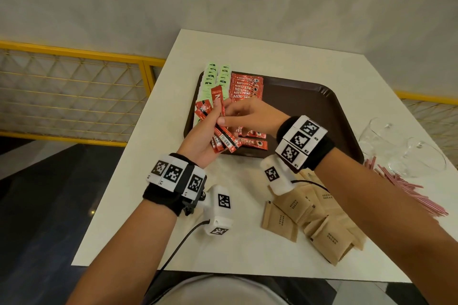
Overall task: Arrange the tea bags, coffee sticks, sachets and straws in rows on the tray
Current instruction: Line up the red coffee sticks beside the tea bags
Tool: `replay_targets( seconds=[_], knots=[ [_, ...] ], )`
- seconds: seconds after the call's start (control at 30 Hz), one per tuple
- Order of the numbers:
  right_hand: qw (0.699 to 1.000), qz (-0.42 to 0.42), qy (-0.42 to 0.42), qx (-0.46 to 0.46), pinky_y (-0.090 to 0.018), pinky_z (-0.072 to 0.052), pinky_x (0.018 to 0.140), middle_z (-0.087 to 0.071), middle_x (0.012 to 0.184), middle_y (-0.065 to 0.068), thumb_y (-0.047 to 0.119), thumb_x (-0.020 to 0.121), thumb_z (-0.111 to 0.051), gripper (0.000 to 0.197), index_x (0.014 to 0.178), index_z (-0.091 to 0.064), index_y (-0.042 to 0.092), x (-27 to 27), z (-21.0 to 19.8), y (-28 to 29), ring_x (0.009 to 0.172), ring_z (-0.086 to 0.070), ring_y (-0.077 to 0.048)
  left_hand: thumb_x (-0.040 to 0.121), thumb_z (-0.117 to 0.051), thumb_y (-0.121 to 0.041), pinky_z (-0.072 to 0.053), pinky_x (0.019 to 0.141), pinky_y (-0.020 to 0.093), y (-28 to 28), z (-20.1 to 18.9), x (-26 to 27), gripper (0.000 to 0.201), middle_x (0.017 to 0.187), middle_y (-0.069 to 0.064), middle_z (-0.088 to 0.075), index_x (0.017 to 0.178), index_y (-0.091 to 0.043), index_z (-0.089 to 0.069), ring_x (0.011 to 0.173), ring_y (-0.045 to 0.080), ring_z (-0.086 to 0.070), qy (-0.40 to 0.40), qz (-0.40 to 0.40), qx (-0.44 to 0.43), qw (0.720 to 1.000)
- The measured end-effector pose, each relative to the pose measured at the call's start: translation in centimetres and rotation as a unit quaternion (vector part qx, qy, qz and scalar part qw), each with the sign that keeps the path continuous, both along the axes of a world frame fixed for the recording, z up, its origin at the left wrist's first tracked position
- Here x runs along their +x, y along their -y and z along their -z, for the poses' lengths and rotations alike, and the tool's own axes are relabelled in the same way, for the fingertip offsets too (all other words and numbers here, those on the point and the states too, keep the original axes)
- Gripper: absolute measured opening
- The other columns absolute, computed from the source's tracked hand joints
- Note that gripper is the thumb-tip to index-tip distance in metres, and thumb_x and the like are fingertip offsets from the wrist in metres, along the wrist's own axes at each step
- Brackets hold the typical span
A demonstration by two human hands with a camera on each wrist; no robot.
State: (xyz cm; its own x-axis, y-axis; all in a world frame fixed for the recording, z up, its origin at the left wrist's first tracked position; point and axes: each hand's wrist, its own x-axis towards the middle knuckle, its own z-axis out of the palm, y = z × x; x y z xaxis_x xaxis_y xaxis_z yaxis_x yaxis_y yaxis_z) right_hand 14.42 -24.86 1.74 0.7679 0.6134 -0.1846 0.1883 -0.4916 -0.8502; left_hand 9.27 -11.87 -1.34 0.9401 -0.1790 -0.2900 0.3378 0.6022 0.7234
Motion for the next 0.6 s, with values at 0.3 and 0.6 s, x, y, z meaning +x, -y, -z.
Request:
replay_targets(
  seconds=[0.3,0.6],
  knots=[
    [0.999,-0.007,-0.007,-0.038,-0.017,-0.047,0.051,-0.063,0.066,0.012,0.019,0.091,-0.06,0.016,0.075,-0.059,0.021,0.5,0.3,1.5,0.06,-0.06,-0.005,0.088,-0.06,-0.036,-0.052,0.067,0.035,-1.2,0.9,0.1,0.041,0.108,0.007,-0.068,0.126,-0.02,-0.057,0.085,0.019,-0.066,0.008,-0.058,0.092,0.994],
    [0.994,0.029,0.036,-0.101,-0.016,-0.048,0.054,-0.065,0.074,0.002,0.018,0.086,-0.066,0.006,0.084,-0.061,0.015,1.3,0.5,3.5,0.065,-0.062,-0.01,0.086,-0.066,-0.028,-0.053,0.054,0.026,-1.1,1.5,0.3,0.028,0.092,0.001,-0.066,0.111,-0.016,-0.064,0.067,0.01,-0.063,-0.045,-0.11,0.046,0.992]
  ],
)
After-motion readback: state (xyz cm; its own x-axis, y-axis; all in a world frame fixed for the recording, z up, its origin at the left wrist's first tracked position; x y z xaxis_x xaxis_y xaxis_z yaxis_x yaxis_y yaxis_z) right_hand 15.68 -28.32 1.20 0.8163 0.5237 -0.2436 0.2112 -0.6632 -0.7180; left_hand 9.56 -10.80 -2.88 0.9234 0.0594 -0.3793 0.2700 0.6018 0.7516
